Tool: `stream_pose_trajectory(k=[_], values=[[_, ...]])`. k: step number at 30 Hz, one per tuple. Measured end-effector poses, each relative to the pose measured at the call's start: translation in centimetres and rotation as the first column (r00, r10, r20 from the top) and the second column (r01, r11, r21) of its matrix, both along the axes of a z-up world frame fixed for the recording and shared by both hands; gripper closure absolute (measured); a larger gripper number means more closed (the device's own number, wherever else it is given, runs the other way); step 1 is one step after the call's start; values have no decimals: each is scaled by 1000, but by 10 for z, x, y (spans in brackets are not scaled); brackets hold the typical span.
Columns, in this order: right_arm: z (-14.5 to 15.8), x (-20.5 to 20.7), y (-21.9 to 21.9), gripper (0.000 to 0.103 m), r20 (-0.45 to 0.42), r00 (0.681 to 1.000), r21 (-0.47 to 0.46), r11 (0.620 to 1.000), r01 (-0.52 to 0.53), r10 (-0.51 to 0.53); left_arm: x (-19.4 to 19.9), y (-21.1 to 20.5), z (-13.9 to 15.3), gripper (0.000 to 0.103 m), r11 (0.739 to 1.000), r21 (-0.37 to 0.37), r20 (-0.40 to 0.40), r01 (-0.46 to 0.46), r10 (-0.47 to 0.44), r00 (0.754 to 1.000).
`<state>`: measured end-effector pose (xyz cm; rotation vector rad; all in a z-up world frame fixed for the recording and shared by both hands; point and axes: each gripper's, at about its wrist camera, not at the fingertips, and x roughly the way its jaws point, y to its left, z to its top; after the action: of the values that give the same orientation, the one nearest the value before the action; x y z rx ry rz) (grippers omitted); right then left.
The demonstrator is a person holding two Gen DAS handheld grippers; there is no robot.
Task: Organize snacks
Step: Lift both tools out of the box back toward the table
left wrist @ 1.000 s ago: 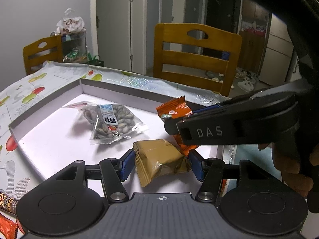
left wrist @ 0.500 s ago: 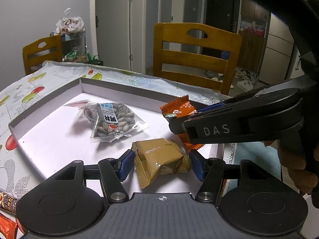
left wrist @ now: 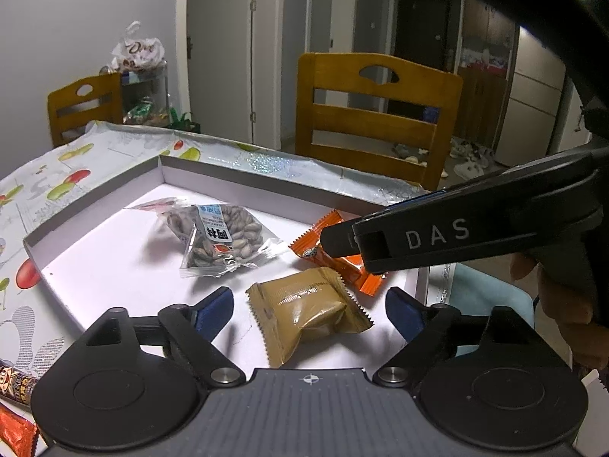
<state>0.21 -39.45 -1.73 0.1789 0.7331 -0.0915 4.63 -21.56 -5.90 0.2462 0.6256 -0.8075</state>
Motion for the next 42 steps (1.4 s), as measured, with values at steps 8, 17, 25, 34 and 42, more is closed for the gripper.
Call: stream_pose_trajectory(k=[8, 17, 25, 34, 42], values=[[17, -8, 13, 24, 44, 999, -12, 1000, -11, 11, -1, 20, 12, 0, 999, -42, 3, -30, 30, 1000], [38, -9, 49, 20, 83, 994, -22, 998, -66, 67, -13, 71, 30, 0, 993, -81, 49, -88, 92, 995], [56, 0, 100, 20, 111, 980, 18, 986, -166, 163, -17, 150, 48, 0, 967, -106, 59, -233, 240, 969], [88, 18, 164, 20, 169, 941, 56, 950, -306, 293, -17, 246, 93, 0, 898, -152, 110, -413, 431, 896], [112, 27, 213, 20, 245, 890, 0, 918, -396, 384, 2, 313, 133, 0, 819, -251, 110, -517, 555, 825]])
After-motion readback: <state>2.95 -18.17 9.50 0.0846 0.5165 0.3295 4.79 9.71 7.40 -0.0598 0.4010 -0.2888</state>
